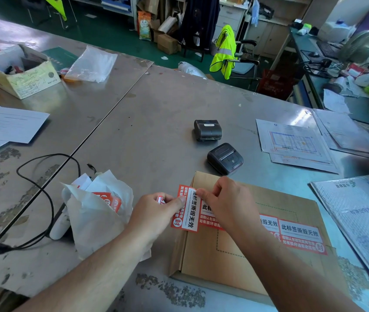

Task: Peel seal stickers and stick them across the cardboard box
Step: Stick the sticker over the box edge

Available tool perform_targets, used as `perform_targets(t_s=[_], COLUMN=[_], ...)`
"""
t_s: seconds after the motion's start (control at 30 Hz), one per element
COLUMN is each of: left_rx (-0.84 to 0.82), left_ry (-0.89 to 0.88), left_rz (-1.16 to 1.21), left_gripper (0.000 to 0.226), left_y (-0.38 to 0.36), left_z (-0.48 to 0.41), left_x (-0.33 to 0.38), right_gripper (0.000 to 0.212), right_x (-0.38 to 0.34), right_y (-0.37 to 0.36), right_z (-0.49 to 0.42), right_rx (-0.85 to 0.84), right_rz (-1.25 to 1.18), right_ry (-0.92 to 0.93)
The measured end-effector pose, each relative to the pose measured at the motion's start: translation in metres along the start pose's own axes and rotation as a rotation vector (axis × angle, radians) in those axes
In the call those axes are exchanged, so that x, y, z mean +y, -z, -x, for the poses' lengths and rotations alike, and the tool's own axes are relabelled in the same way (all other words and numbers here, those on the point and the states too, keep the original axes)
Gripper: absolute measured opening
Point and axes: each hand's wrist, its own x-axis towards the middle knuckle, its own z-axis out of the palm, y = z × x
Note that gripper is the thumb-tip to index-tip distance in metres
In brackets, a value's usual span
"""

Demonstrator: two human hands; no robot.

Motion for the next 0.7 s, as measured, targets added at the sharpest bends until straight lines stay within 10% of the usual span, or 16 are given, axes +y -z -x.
perform_targets(t_s=[0.7], left_rx=[-0.190], left_ry=[0.223], left_rz=[0.529], left_gripper=[0.030], left_y=[-0.019], left_z=[0.005], left_x=[-0.019], right_gripper=[0.033], right_x=[0.016], right_y=[-0.006], right_z=[0.010], right_rx=[0.023], right_rz=[-0.088], right_ry=[0.135])
